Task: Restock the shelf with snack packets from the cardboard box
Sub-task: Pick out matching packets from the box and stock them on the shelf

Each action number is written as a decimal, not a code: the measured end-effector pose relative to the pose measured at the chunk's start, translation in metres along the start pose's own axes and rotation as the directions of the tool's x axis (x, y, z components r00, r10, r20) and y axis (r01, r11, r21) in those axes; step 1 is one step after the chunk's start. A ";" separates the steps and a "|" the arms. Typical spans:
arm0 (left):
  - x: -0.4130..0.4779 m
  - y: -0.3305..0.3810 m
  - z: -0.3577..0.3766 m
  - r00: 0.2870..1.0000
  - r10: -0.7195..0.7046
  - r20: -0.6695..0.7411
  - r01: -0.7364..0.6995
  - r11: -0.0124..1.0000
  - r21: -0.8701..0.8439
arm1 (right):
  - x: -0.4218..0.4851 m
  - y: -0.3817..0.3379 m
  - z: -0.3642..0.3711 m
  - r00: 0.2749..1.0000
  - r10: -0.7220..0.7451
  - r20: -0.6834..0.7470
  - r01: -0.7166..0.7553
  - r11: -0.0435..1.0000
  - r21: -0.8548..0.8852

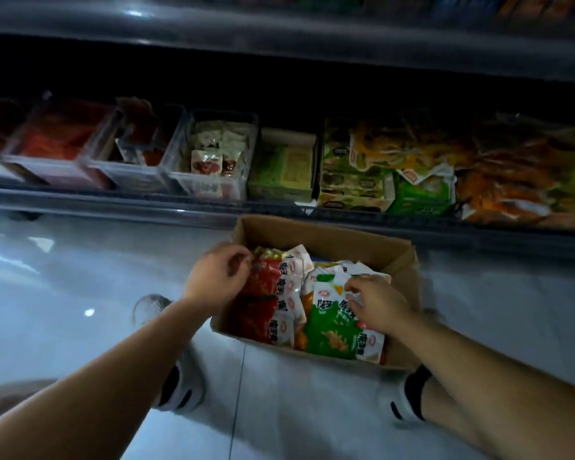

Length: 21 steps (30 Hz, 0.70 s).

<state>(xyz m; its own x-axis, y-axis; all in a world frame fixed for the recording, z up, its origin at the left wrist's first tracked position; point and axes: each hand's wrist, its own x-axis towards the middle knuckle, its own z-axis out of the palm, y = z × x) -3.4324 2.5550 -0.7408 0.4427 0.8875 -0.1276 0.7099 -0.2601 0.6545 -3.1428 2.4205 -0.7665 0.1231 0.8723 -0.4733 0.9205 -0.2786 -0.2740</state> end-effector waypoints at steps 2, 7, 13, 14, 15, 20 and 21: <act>-0.009 -0.013 0.008 0.998 0.034 0.051 -0.037 0.998 0.060 | 0.002 0.008 0.016 0.999 0.041 0.036 -0.041 0.999 -0.002; -0.011 -0.021 0.021 0.996 0.093 0.005 -0.093 0.987 0.132 | 0.014 0.021 0.037 0.994 0.104 0.042 -0.104 0.995 -0.012; -0.010 -0.020 0.031 0.989 0.140 -0.045 -0.126 0.966 0.227 | 0.018 0.024 0.054 0.997 0.049 -0.054 -0.048 0.999 0.013; -0.010 -0.020 0.031 0.989 0.140 -0.048 -0.126 0.965 0.231 | 0.018 0.027 0.054 0.998 0.052 -0.024 -0.051 0.999 0.011; -0.010 -0.020 0.031 0.989 0.143 -0.045 -0.129 0.964 0.230 | 0.017 0.030 0.054 0.998 0.053 0.025 -0.053 0.999 -0.007; -0.010 -0.021 0.032 0.990 0.143 -0.008 -0.137 0.965 0.225 | 0.012 0.037 0.056 0.978 0.029 0.206 0.009 0.983 -0.183; -0.009 -0.021 0.033 0.990 0.144 -0.005 -0.139 0.964 0.226 | 0.012 0.035 0.057 0.978 0.029 0.207 0.013 0.980 -0.196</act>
<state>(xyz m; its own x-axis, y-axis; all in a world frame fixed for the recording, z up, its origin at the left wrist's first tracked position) -3.4335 2.5396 -0.7778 0.5373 0.8429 -0.0285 0.7467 -0.4597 0.4808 -3.1300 2.3979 -0.8293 0.0702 0.7620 -0.6438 0.9769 -0.1832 -0.1102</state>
